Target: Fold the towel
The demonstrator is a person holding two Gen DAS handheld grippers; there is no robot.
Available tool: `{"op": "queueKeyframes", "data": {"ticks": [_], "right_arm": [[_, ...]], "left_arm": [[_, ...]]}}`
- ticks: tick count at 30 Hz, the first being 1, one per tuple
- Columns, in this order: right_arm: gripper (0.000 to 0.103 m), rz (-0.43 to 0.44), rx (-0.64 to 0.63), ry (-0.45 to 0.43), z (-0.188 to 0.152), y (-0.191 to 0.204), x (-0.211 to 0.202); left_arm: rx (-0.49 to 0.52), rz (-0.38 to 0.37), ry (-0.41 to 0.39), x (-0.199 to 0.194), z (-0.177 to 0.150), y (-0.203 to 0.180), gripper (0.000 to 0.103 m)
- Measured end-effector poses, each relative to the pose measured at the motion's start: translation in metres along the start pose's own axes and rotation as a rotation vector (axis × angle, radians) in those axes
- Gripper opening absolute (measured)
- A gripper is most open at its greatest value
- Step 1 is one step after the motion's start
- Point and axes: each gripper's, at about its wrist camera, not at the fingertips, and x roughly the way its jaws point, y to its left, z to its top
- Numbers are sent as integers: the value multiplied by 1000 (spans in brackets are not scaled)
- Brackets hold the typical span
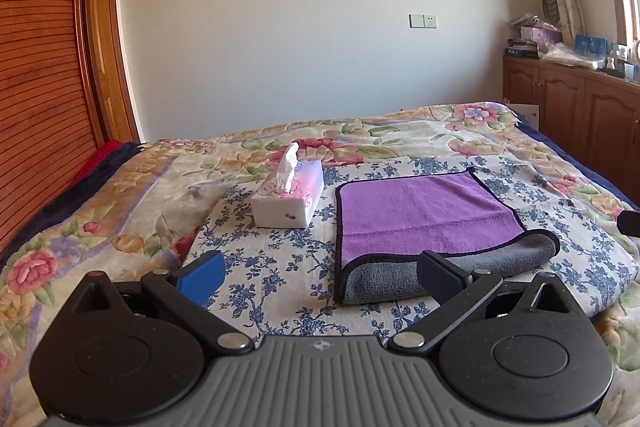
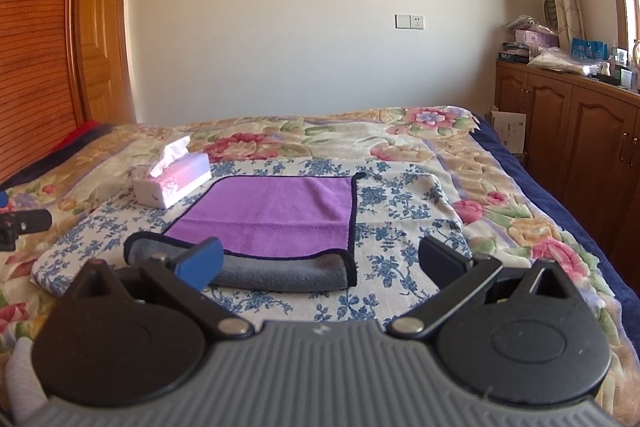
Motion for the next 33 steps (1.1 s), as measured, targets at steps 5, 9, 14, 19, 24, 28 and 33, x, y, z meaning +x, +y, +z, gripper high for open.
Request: {"op": "queueKeyframes", "data": {"ticks": [5,9,14,19,24,28,33], "right_arm": [[103,7,-3,18,1,-2,10],[103,9,4,32,2,-5,17],[103,12,2,41,6,-7,27],[103,9,-5,49,9,-11,38],[103,11,4,63,11,-17,49],[103,30,11,71,15,-22,56],[103,41,6,80,18,-25,66]], "left_arm": [[-38,-16,13,12,4,4,103],[-49,-14,23,23,6,5,103],[-43,-11,38,37,8,6,103],[-43,-11,53,52,9,8,103],[-51,-24,73,65,8,9,103],[-49,-31,82,74,8,9,103],[-36,-35,94,83,7,8,103]]}}
